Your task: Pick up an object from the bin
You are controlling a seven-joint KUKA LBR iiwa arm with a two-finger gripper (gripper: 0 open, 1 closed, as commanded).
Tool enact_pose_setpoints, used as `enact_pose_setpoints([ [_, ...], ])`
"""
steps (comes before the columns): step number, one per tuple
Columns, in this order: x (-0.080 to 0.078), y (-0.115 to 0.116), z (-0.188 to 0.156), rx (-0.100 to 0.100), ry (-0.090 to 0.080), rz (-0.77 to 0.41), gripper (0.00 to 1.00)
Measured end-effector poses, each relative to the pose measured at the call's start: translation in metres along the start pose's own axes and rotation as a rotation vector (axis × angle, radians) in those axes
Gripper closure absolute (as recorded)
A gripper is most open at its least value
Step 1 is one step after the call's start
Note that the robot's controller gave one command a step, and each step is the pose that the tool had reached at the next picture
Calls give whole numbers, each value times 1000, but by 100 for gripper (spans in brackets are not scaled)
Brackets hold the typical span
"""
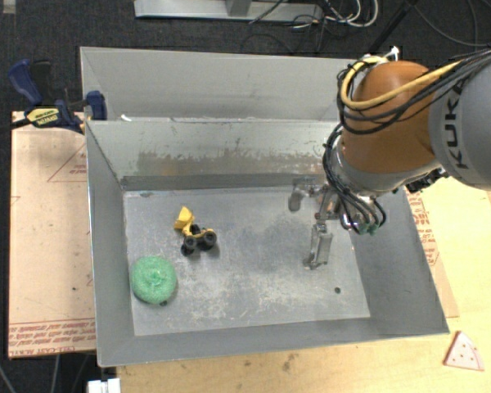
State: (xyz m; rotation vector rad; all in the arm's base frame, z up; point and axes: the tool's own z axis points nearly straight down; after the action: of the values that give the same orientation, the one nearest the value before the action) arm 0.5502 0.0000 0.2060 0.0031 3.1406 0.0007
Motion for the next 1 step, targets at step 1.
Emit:
enact_pose_setpoints([
  [1,-27,45,34,1,-9,-11,0],
])
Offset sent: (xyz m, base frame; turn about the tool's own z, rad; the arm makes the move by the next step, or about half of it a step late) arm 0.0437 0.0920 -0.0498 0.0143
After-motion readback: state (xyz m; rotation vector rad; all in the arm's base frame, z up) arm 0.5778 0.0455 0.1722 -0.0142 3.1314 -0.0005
